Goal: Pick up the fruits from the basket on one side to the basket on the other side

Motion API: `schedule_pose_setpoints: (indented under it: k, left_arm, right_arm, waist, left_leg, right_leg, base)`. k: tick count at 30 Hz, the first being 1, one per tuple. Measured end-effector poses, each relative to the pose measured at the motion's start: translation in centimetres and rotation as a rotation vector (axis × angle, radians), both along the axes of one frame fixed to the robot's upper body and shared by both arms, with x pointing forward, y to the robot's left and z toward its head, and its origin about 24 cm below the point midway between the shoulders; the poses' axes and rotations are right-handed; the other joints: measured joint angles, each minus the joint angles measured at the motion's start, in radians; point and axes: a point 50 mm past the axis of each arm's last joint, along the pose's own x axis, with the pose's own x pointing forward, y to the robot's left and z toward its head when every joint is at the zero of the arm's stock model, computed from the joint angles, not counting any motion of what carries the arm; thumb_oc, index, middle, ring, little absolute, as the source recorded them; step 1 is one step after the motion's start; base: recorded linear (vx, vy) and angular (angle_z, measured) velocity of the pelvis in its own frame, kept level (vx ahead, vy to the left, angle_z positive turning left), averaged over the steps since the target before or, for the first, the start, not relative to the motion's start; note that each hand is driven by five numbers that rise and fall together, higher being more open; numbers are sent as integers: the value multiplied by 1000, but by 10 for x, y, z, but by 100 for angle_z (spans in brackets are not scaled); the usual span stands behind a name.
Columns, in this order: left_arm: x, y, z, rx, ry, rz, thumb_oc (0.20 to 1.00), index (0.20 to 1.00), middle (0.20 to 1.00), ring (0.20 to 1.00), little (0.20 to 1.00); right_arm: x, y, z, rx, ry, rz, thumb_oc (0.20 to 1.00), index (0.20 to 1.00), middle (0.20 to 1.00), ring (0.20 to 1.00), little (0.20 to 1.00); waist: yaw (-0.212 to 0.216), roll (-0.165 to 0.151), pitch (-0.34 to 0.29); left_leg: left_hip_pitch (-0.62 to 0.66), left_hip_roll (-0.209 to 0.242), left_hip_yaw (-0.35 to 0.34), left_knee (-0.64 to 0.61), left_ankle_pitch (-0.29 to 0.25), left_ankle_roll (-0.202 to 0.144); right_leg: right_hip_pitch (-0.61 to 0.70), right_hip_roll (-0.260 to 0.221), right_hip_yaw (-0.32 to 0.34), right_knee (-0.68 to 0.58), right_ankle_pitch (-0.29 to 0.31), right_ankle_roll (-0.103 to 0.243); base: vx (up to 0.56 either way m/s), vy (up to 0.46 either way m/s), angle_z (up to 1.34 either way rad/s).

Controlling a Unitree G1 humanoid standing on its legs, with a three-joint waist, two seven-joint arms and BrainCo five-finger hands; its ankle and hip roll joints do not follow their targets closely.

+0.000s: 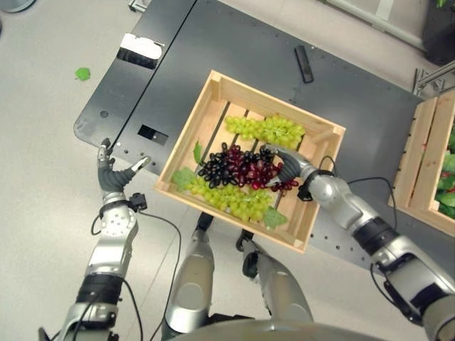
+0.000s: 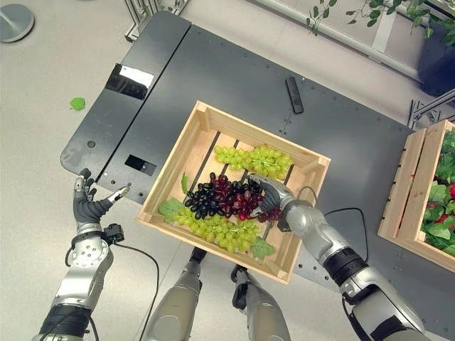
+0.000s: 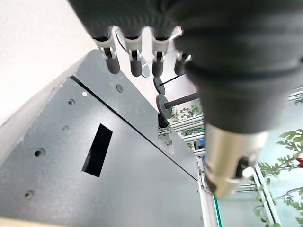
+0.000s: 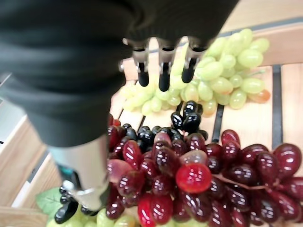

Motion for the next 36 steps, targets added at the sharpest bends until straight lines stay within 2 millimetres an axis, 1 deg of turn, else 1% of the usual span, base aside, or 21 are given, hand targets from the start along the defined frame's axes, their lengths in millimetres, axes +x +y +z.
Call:
schedule_pose_setpoints:
  k: [4, 8, 19, 24, 27, 29, 30, 33, 35, 36]
  left_arm:
    - [0, 0, 0, 0, -1, 0, 1000, 1000, 1000, 1000, 1000]
    - [0, 0, 0, 1, 1, 2, 1000, 1000, 1000, 1000, 1000]
    - [1, -1, -1, 7, 17, 0, 1000, 1000, 1000, 1000, 1000]
    - [4, -2, 1, 6, 21, -1, 1000, 1000, 1000, 1000, 1000]
    - [6, -3, 2, 6, 21, -5, 1000, 1000, 1000, 1000, 1000]
    - [6, -3, 2, 6, 21, -4, 1000, 1000, 1000, 1000, 1000]
    - [6, -3, 2, 6, 25, -6, 1000, 1000, 1000, 1000, 1000]
    - [7, -3, 2, 6, 31, -7, 1000, 1000, 1000, 1000, 1000]
    - [7, -3, 1, 6, 35, -6, 1000, 1000, 1000, 1000, 1000]
    - [7, -3, 1, 6, 41, -7, 1000, 1000, 1000, 1000, 1000]
  right_arm:
    - [0, 0, -5, -22, 12, -3, 1000, 1000, 1000, 1000, 1000]
    - [0, 0, -18, -57, 55, -30, 1000, 1000, 1000, 1000, 1000]
    - [3, 6, -23, -108, 57, -46, 1000, 1000, 1000, 1000, 1000]
    - [12, 16, -9, -191, 23, -23, 1000, 1000, 1000, 1000, 1000]
    - [16, 21, -2, -198, 9, -21, 1000, 1000, 1000, 1000, 1000]
    - [20, 29, 5, -186, -8, -12, 1000, 1000, 1000, 1000, 1000]
    - [23, 36, 12, -175, -25, -7, 1000, 1000, 1000, 1000, 1000]
    - [28, 48, 29, -165, -69, 14, 1000, 1000, 1000, 1000, 1000]
    - [31, 52, 37, -163, -88, 16, 1000, 1000, 1000, 1000, 1000]
    - [34, 56, 47, -160, -112, 17, 1000, 1000, 1000, 1000, 1000]
  waist:
    - [0, 0, 0]
    - [0, 0, 0]
    - [-1, -5, 3]
    - [2, -18, 15]
    - [17, -18, 15]
    - [22, -19, 15]
    - [22, -20, 16]
    - [25, -20, 16]
    - [27, -20, 16]
    - [28, -21, 16]
  left_leg:
    - [0, 1, 3, 3, 0, 0]
    - [0, 2, 8, 6, 0, 0]
    - [-5, 5, 9, 10, -2, -2]
    - [-4, 9, 12, 11, -3, -5]
    - [-4, 12, 16, 11, -4, -6]
    - [-4, 13, 16, 11, -4, -6]
    - [-4, 13, 17, 11, -4, -6]
    - [-4, 12, 16, 13, -4, -6]
    - [-4, 12, 16, 13, -4, -6]
    - [-4, 12, 16, 14, -4, -6]
  right_leg:
    - [0, 2, 3, 0, 2, 0]
    - [1, 3, 6, -1, 3, 2]
    - [-3, 6, 7, -2, 3, 3]
    - [-4, 10, 9, -3, 7, -2]
    - [-4, 11, 9, -3, 8, -3]
    - [-3, 12, 9, -3, 8, -3]
    - [-4, 12, 9, -4, 9, -4]
    - [-3, 12, 9, -3, 10, -4]
    - [-2, 12, 9, -3, 10, -3]
    - [-2, 12, 9, -4, 10, -3]
  base:
    - [-1, 0, -1]
    - [-1, 1, -2]
    - [0, 0, 0]
    - [0, 0, 0]
    - [0, -3, -3]
    - [0, 0, 0]
    - [0, 0, 0]
    - [0, 0, 0]
    - [0, 0, 0]
    - [0, 0, 0]
